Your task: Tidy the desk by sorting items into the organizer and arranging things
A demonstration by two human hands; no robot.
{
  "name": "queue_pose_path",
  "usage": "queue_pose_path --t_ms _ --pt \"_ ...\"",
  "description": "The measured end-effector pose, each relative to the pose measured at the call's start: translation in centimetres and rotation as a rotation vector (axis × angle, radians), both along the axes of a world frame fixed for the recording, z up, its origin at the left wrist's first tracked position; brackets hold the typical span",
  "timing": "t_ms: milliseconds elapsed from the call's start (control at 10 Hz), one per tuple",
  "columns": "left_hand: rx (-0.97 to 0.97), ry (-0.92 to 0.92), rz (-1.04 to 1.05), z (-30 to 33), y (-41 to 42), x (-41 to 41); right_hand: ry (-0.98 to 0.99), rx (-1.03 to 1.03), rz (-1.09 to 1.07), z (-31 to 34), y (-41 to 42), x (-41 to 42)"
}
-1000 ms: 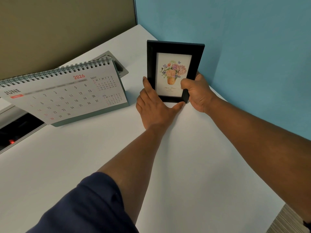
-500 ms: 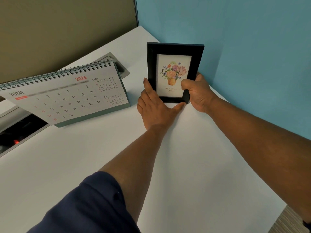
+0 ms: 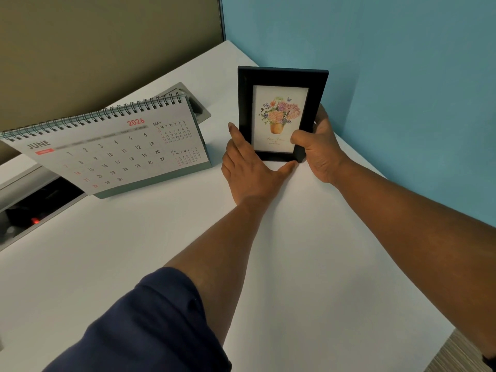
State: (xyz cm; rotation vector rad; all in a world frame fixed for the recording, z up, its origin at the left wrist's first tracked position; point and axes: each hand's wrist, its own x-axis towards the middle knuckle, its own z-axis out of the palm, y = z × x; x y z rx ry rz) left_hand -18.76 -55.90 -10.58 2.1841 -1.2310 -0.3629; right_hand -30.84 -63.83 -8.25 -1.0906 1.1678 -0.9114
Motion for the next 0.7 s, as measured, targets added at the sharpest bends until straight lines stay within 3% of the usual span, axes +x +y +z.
queue_pose_path --t_ms 400,600,700 --pt "0.152 0.034 -0.091 0.1 8.9 0.3 0.167 0.055 -0.034 -0.1 7.9 -2.1" --pt "0.082 0.090 -0.143 0.6 16.8 2.9 0.431 -0.052 0.196 0.6 14.8 -1.4" --pt "0.156 0.106 -0.106 1.3 21.3 4.9 0.482 -0.092 0.395 1.6 18.3 0.5"
